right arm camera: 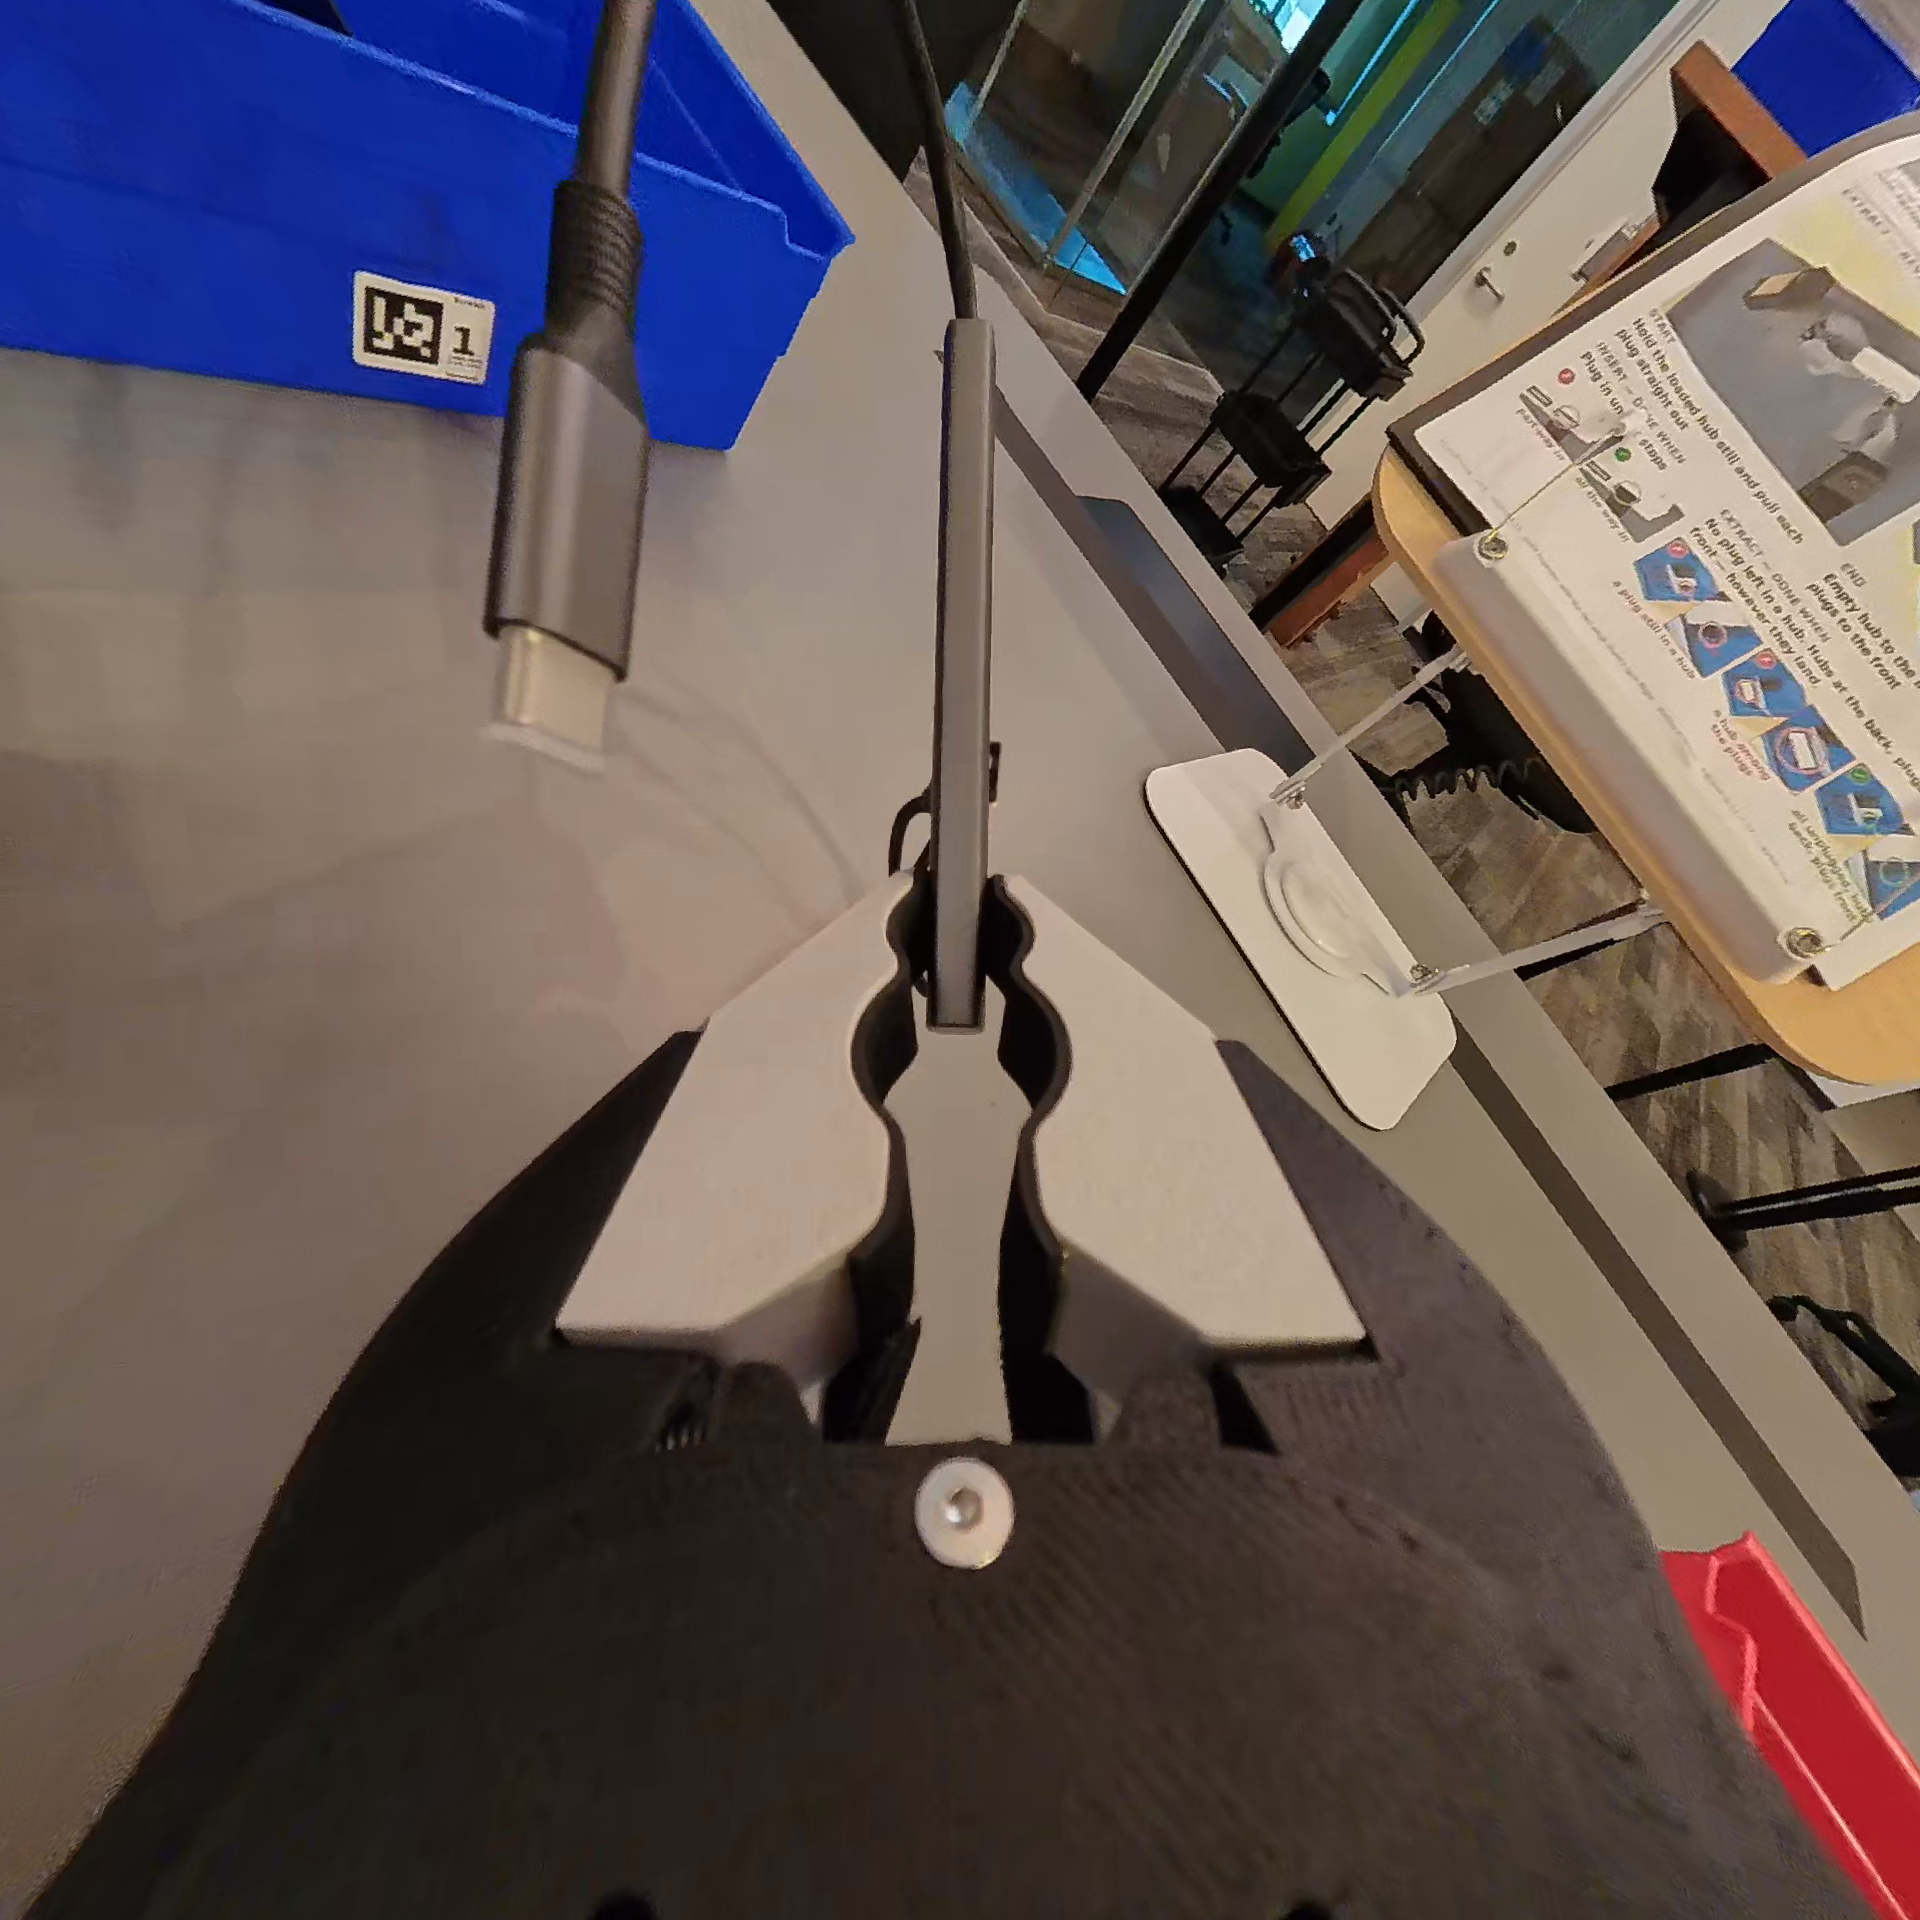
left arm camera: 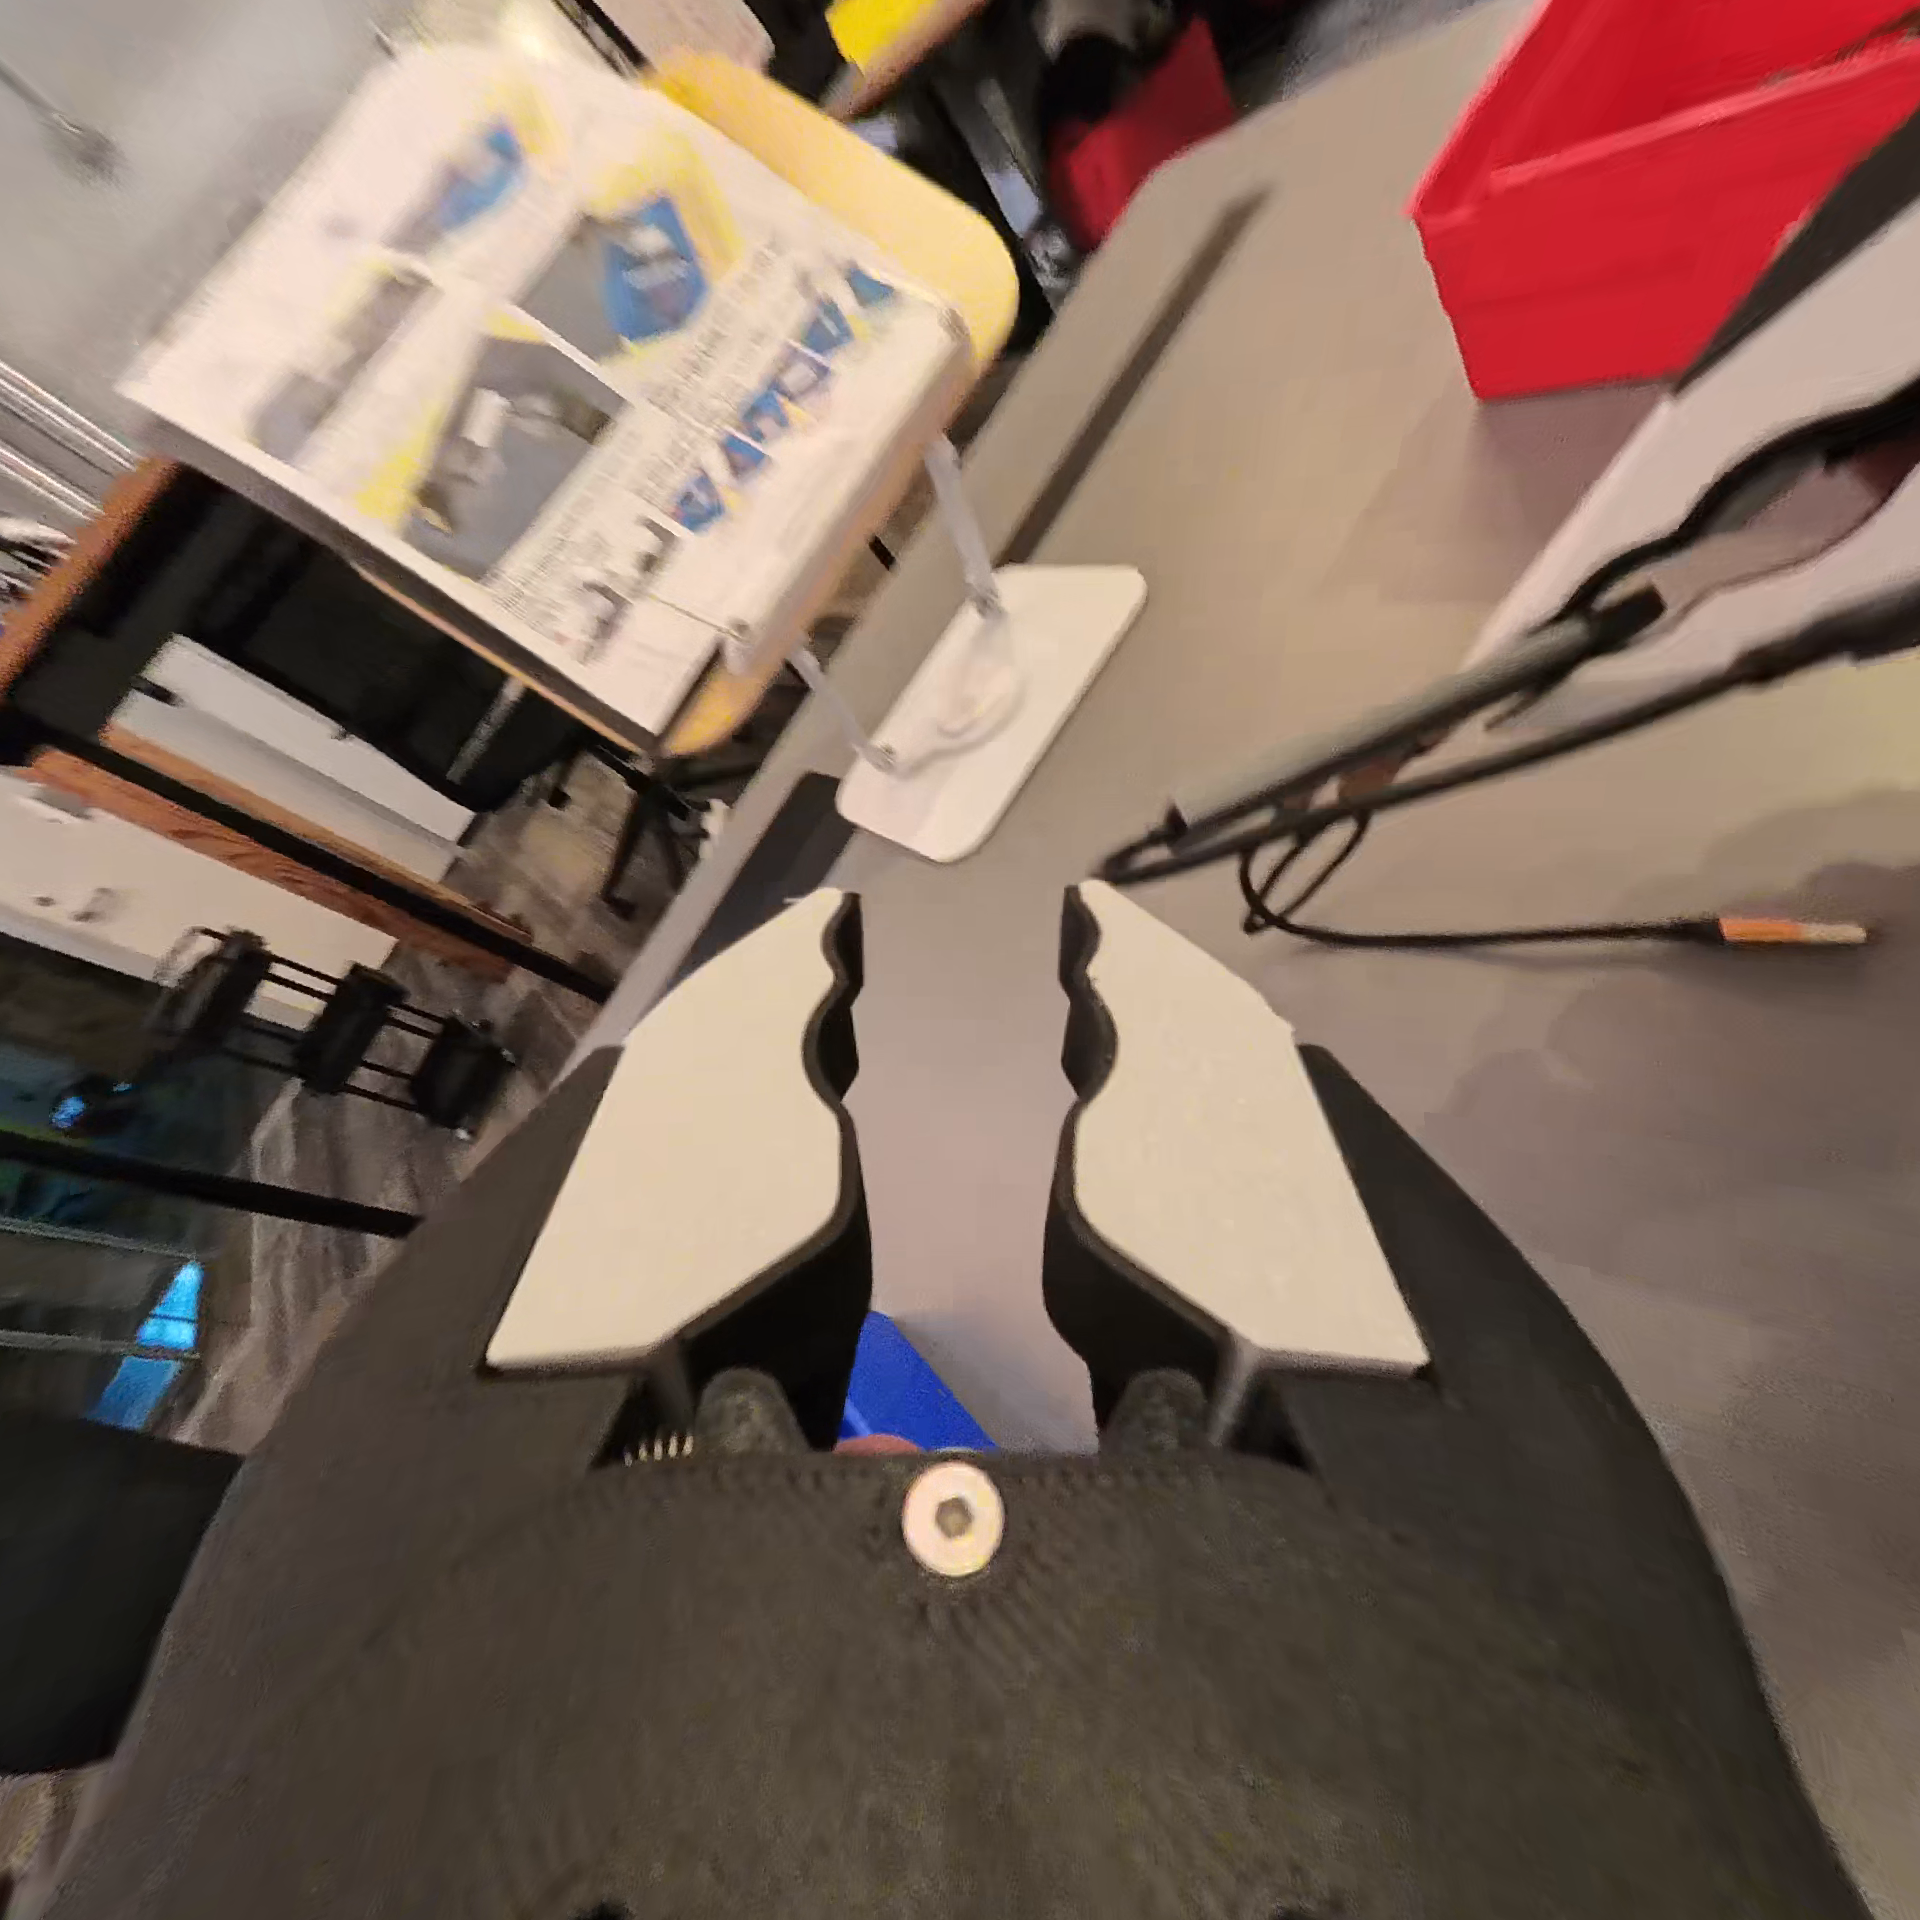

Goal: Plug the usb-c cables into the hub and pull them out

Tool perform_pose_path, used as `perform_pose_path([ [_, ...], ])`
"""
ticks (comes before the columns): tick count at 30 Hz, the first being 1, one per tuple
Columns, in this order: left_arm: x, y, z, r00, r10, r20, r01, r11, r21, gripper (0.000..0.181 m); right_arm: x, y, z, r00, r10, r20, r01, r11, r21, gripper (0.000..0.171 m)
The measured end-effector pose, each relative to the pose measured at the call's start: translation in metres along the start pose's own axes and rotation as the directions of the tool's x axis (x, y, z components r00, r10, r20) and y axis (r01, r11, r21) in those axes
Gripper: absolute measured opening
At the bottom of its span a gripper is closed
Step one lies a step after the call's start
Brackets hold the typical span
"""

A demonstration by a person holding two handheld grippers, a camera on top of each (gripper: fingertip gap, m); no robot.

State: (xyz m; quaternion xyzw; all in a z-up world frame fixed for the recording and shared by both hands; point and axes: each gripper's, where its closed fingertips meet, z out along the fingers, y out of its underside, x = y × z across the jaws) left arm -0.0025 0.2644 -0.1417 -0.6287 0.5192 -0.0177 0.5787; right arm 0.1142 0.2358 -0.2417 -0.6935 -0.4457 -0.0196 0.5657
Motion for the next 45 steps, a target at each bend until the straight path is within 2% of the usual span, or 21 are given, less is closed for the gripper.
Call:
perform_pose_path([
  [3, -0.002, -0.027, -0.006, 0.989, 0.142, 0.034, -0.142, 0.990, 0.009, 0.036, -0.002, 0.001, 0.001, 1.000, -0.032, -0.001, 0.031, 0.999, -0.020, 0.007],
  [8, 0.035, -0.053, 0.015, 0.912, 0.401, -0.083, -0.406, 0.913, -0.050, 0.039, -0.006, -0.004, 0.003, 0.999, -0.042, 0.006, 0.042, 0.999, -0.029, 0.007],
  [15, 0.074, -0.007, 0.053, 0.722, 0.607, -0.332, -0.683, 0.703, -0.202, 0.033, -0.007, -0.005, -0.001, 0.997, -0.072, 0.000, 0.072, 0.997, -0.039, 0.007],
  [18, 0.083, 0.006, 0.062, 0.704, 0.604, -0.374, -0.698, 0.686, -0.205, 0.027, -0.007, -0.003, 0.000, 0.997, -0.083, -0.003, 0.083, 0.996, -0.044, 0.007],
  [23, 0.100, 0.024, 0.064, 0.690, 0.551, -0.469, -0.688, 0.700, -0.190, 0.038, -0.006, -0.005, -0.001, 0.995, -0.099, -0.009, 0.098, 0.994, -0.038, 0.007],
  [27, 0.099, 0.025, 0.073, 0.683, 0.598, -0.420, -0.713, 0.672, -0.202, 0.029, -0.008, -0.008, 0.000, 0.993, -0.120, -0.013, 0.120, 0.992, -0.039, 0.006],
  [31, 0.094, 0.030, 0.083, 0.626, 0.703, -0.338, -0.778, 0.589, -0.217, 0.012, -0.011, -0.011, 0.001, 0.988, -0.154, -0.023, 0.153, 0.987, -0.045, 0.007],
  [36, 0.094, 0.030, 0.085, 0.652, 0.704, -0.280, -0.757, 0.624, -0.195, 0.011, -0.013, -0.020, -0.002, 0.971, -0.231, -0.054, 0.232, 0.973, 0.002, 0.007],
  [39, 0.090, 0.026, 0.084, 0.663, 0.713, -0.228, -0.748, 0.641, -0.173, 0.010, -0.012, -0.022, -0.010, 0.970, -0.239, -0.052, 0.241, 0.970, 0.035, 0.017],
  [42, 0.084, 0.018, 0.081, 0.707, 0.682, -0.188, -0.706, 0.697, -0.130, 0.010, -0.006, -0.025, -0.021, 0.976, -0.213, -0.053, 0.217, 0.970, 0.107, 0.022],
  [45, 0.084, 0.012, 0.078, 0.734, 0.653, -0.187, -0.671, 0.739, -0.057, 0.010, 0.001, -0.026, -0.029, 0.958, -0.273, -0.091, 0.284, 0.949, 0.140, 0.027],
])
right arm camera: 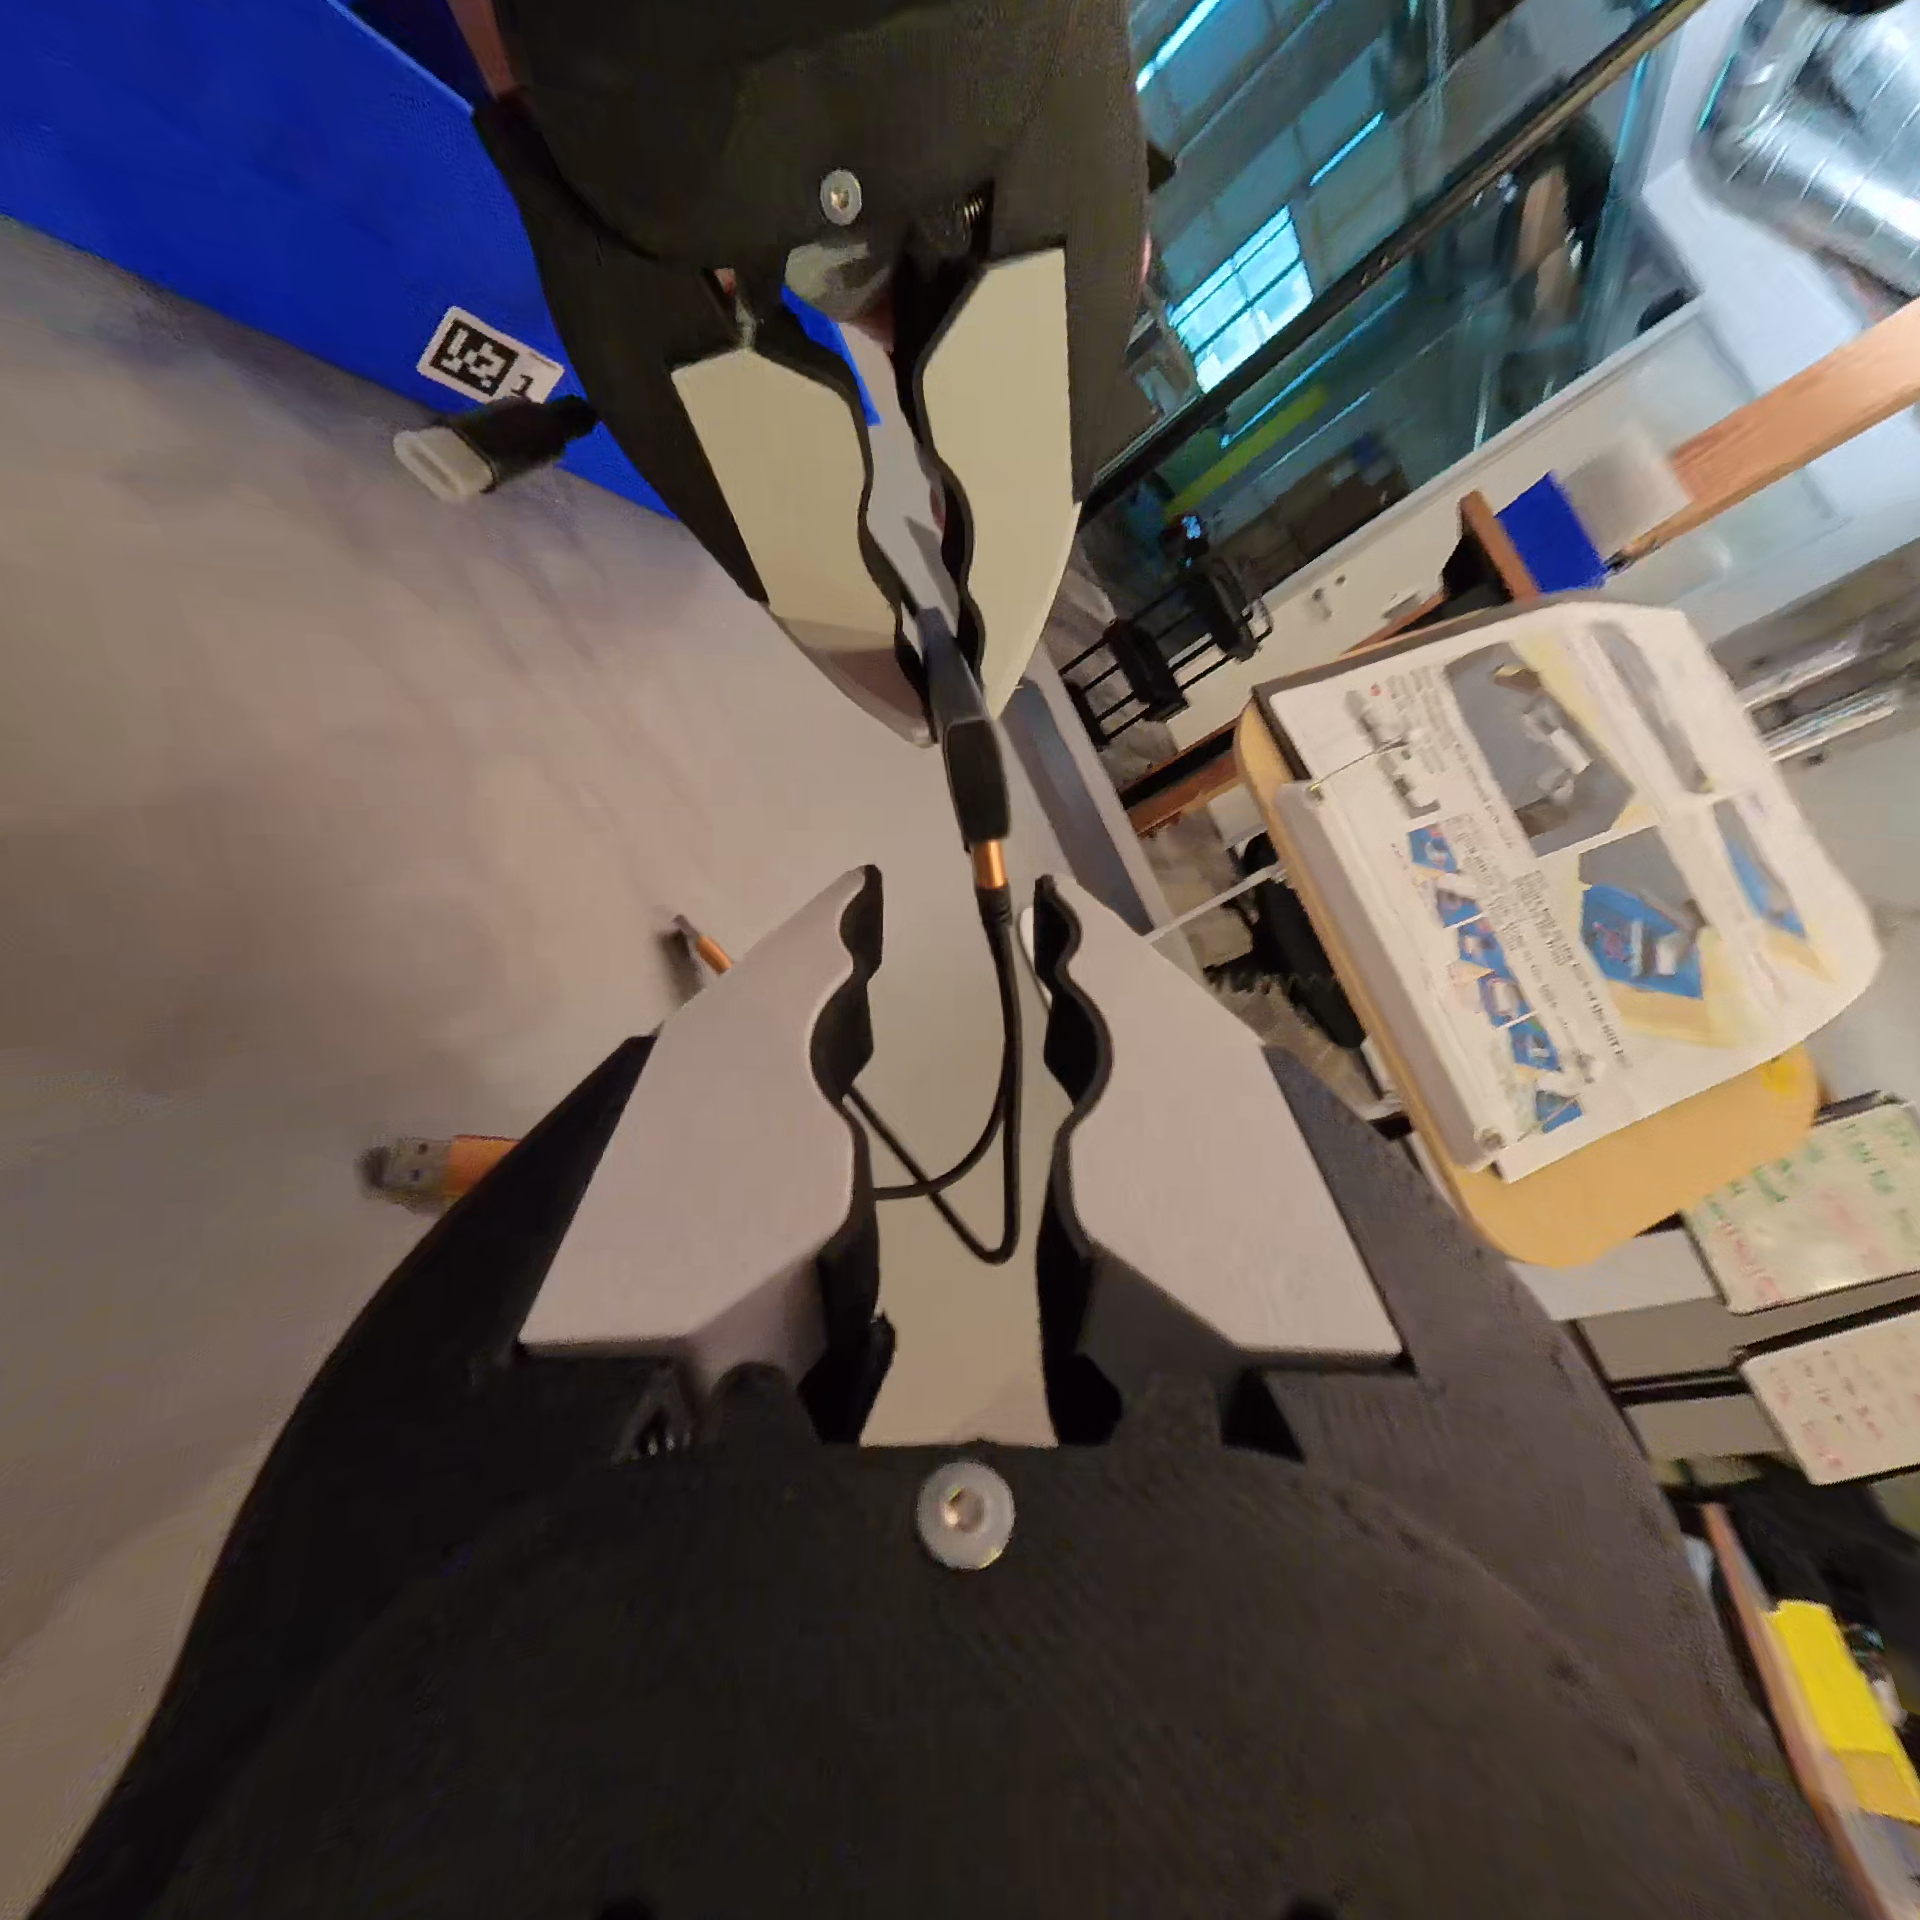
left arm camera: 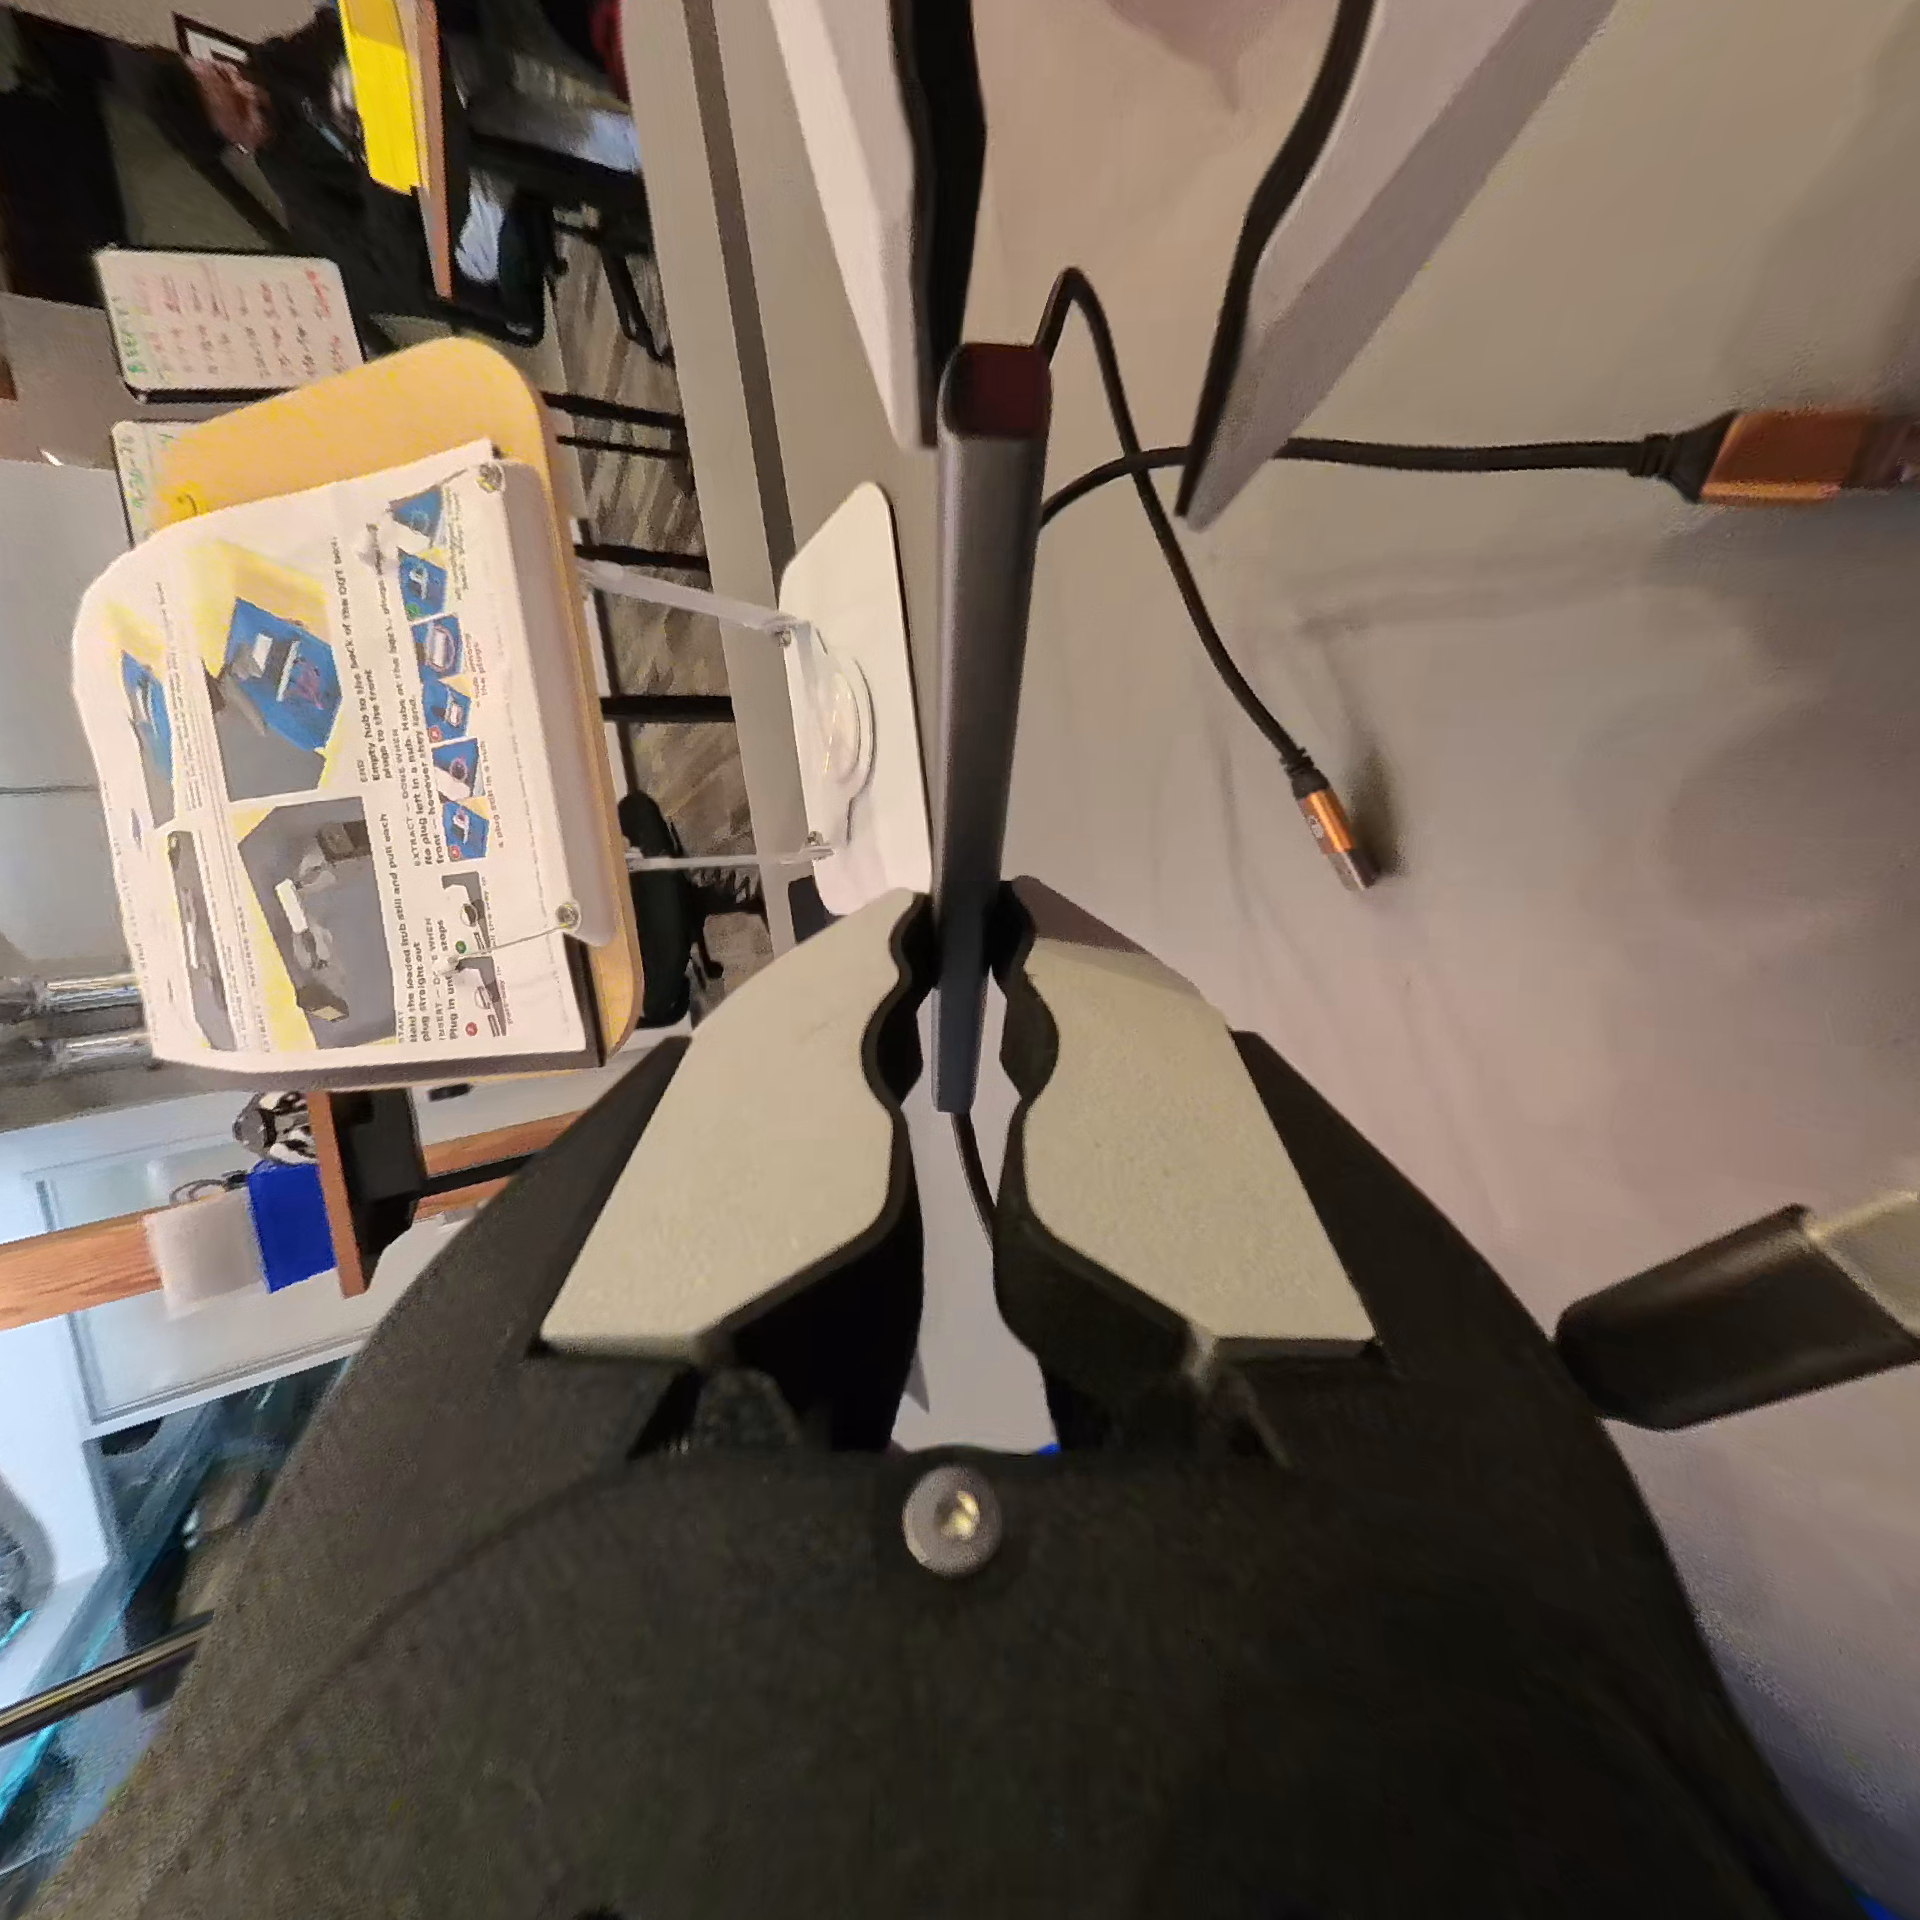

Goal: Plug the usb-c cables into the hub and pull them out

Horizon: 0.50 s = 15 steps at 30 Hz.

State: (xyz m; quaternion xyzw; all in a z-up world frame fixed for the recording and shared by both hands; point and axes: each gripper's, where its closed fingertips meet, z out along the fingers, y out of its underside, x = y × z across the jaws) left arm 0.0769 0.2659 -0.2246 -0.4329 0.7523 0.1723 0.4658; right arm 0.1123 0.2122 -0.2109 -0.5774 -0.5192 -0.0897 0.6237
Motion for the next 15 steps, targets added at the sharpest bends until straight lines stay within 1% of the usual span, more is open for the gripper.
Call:
perform_pose_path([
  [3, -0.001, -0.003, -0.002, 1.000, 0.003, -0.002, -0.003, 0.999, 0.044, 0.010, 0.005, -0.009, -0.004, 0.998, -0.050, -0.023, 0.051, 0.998, 0.046, 0.028],
  [5, 0.000, -0.009, -0.003, 1.000, 0.004, -0.013, -0.003, 0.997, 0.082, 0.010, 0.007, -0.019, -0.006, 0.993, -0.107, -0.048, 0.110, 0.991, 0.082, 0.024],
  [7, 0.001, -0.015, -0.005, 1.000, 0.002, -0.023, 0.001, 0.992, 0.125, 0.010, 0.004, -0.022, -0.004, 0.985, -0.166, -0.047, 0.169, 0.983, 0.076, 0.022],
  [9, 0.002, -0.019, -0.007, 1.000, 0.002, -0.027, 0.003, 0.988, 0.154, 0.011, 0.005, -0.016, -0.001, 0.974, -0.220, -0.054, 0.223, 0.974, 0.040, 0.021],
  [13, -0.001, -0.023, -0.013, 1.000, -0.017, -0.023, 0.021, 0.982, 0.190, 0.010, 0.009, -0.008, -0.002, 0.980, -0.194, -0.037, 0.195, 0.980, 0.037, 0.019],
  [15, -0.002, -0.026, -0.015, 0.999, -0.025, -0.021, 0.028, 0.978, 0.208, 0.010, 0.008, -0.005, 0.000, 0.978, -0.209, -0.024, 0.210, 0.977, 0.022, 0.019],
])
